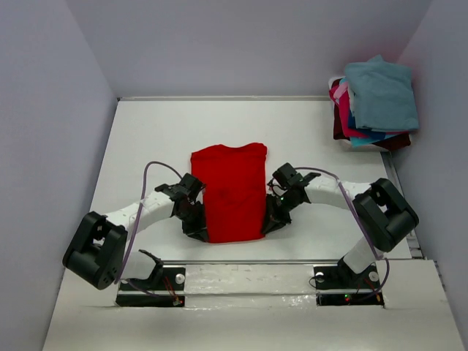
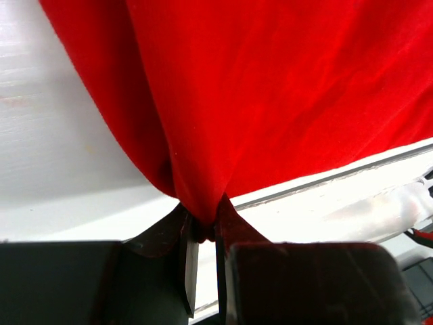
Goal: Fold and stack the t-shirts
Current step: Fold the tshirt
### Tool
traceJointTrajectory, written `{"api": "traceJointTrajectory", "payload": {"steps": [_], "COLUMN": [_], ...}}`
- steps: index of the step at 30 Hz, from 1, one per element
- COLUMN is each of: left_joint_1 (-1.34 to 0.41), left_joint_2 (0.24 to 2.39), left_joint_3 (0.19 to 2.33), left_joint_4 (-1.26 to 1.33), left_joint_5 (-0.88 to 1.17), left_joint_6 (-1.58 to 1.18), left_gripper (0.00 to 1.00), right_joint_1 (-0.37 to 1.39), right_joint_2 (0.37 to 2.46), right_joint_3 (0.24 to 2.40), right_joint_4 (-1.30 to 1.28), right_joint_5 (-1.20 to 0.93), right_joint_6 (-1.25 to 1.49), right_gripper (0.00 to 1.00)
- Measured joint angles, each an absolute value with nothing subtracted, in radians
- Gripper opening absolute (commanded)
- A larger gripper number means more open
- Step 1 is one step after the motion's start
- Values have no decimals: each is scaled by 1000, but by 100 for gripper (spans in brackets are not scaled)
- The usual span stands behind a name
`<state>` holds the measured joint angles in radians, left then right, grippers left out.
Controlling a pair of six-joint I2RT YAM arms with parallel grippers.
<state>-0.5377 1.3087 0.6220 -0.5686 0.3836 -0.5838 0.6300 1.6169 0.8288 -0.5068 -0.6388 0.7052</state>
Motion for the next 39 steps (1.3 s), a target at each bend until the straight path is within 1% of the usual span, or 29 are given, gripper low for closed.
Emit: {"api": "traceJointTrajectory", "payload": {"steps": [2,3,5,6,7,20,30,39], "left_joint_1": [-538,-538,-538,-538,-538,-549,-549,-549], "left_joint_2": [1306,1306,1305,1305,1305,1305,1305,1305], "left_joint_3": [624,624,624,624,625,630,631,638], "left_joint_4": [-570,-572,-574,-574,-575,-577,-587,-593], "left_joint_5": [382,381,380,380,379,374,373,373], "left_joint_6": [-580,-579,-576,-576,-575,-561,-557,-557], "left_gripper": [6,6,6,6,6,6,6,6], "right_joint_1": [631,631,635,636,639,649,653,663], "right_joint_2": [1617,1617,1617,1617,1617,1635,1697,1695], "right_joint_3": [835,836,837,837,837,801,799,843], "right_joint_4": [-519,-524,-534,-541,-548,-535,-451,-473], "right_joint_5": [-638,-635,-631,-628,-624,-592,-663,-588], "right_joint_6": [699,695,691,687,685,699,765,767], "right_gripper": [27,37,44,49,50,61,62,62]}}
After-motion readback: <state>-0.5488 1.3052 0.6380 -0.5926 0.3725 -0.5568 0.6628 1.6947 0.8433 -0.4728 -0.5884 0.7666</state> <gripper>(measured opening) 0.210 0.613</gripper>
